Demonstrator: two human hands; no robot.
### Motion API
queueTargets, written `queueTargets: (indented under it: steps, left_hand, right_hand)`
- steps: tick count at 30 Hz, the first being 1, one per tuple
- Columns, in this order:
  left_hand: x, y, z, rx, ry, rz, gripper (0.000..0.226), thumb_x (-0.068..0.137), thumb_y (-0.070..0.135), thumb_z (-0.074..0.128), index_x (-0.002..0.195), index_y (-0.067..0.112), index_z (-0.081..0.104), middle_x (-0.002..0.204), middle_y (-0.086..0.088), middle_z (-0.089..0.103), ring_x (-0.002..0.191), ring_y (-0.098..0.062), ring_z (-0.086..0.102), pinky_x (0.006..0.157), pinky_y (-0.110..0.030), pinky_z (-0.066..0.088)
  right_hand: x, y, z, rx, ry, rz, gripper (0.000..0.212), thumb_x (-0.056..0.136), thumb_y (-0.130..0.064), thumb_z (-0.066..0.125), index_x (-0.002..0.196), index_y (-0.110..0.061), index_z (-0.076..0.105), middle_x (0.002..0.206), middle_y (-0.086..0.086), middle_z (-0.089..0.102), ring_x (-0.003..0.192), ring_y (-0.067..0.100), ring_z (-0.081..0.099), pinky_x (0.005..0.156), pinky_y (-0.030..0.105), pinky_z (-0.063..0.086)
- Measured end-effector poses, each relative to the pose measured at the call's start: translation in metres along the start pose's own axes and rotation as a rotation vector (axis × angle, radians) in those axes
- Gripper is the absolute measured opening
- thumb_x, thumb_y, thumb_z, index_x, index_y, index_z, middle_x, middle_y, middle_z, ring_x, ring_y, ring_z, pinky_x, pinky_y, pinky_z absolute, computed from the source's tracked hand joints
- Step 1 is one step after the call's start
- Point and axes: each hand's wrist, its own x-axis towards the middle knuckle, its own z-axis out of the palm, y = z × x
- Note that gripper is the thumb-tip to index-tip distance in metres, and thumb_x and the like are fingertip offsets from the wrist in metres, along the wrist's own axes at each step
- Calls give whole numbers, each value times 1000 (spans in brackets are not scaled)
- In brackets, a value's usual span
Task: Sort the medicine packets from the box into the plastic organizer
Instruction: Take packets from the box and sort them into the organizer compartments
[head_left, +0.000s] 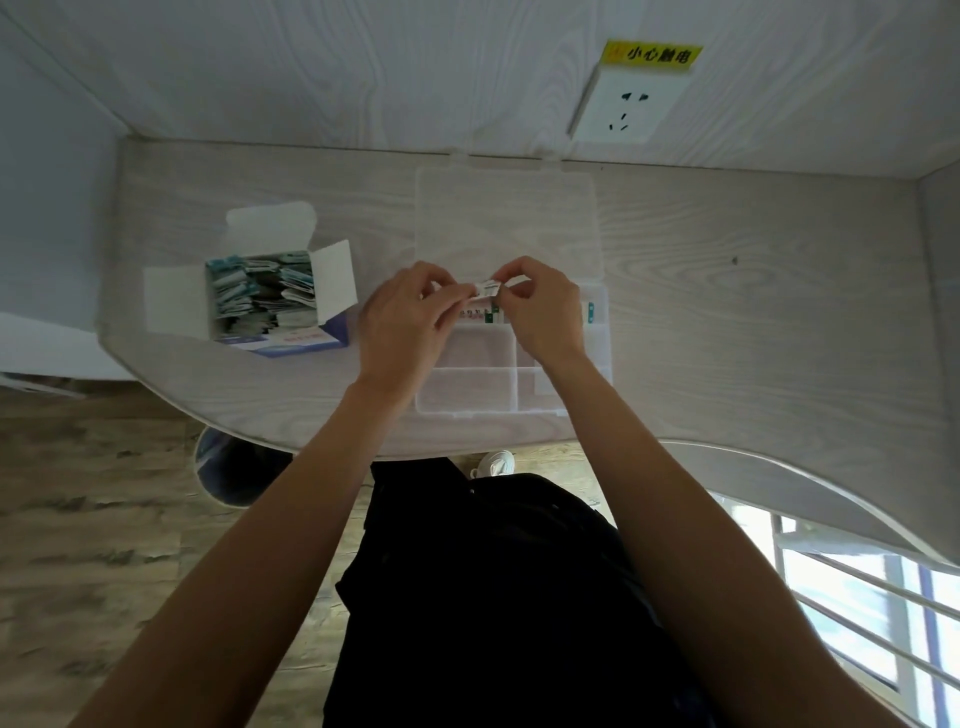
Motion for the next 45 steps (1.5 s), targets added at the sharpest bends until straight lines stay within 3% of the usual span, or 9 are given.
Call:
queueTargets:
  steps: [6,9,11,17,22,27,31,39,45]
  left_hand:
    - [4,1,-2,-12,-188,-36,23,75,30,74,90,12,73,84,-7,66,66,-22,60,64,-24,41]
    - [1,-3,-3,22,-232,-12,37,80,42,64,97,10,70,89,-10,64,78,-25,59,70,-30,44]
    - [-1,-6,-6,13,-220,-21,40,85,43,54,101,9,69,93,-10,63,85,-26,57,74,-32,45]
    - [-4,-11,-12,40,-194,-186,21,86,23,62,106,16,66,102,-12,56,99,-29,51,73,-36,46]
    - [2,-10,-11,77,-284,-258,23,89,29,59,108,19,66,108,-11,50,105,-25,45,78,-32,43]
    - [6,-10,-11,132,-317,-301,26,91,32,56,110,18,67,108,-9,48,105,-24,43,75,-27,34]
    - [9,-7,-13,158,-341,-292,26,92,33,55,110,20,67,107,-8,48,105,-24,43,73,-27,29]
    - [13,-10,-14,192,-370,-289,29,89,34,57,106,14,69,107,-11,48,105,-28,43,81,-34,37]
    - [11,-12,-12,208,-379,-270,33,91,38,52,109,14,66,107,-10,48,105,-27,42,77,-31,33]
  right_hand:
    - [3,-3,-5,3,-8,16,28,92,-18,42,82,-21,67,84,0,69,76,15,61,67,29,47]
    - [5,-2,-4,-77,-43,-25,21,92,-32,51,90,-19,68,88,0,70,79,13,62,72,28,48]
    - [5,-1,-4,-170,-60,-93,12,85,-28,62,94,-22,68,88,-5,69,81,10,63,75,27,50]
    - [3,0,-2,-496,-58,-261,10,87,-21,58,94,-21,65,92,-4,69,82,18,63,67,25,44]
    - [5,1,0,-748,-77,-395,19,95,-24,47,103,-20,65,97,0,65,84,24,61,67,31,42]
    - [9,0,1,-841,-128,-415,24,97,-24,42,106,-17,63,93,4,67,82,25,62,71,35,50]
    - [11,-2,1,-933,-155,-478,23,97,-22,42,105,-17,63,91,3,66,79,23,59,62,30,38]
    - [7,-7,-3,-996,-174,-450,25,99,-22,38,104,-11,59,91,8,63,69,21,44,60,31,33]
    - [9,-8,3,-871,-193,-393,23,96,-18,44,109,-11,61,96,9,65,86,28,60,72,35,46]
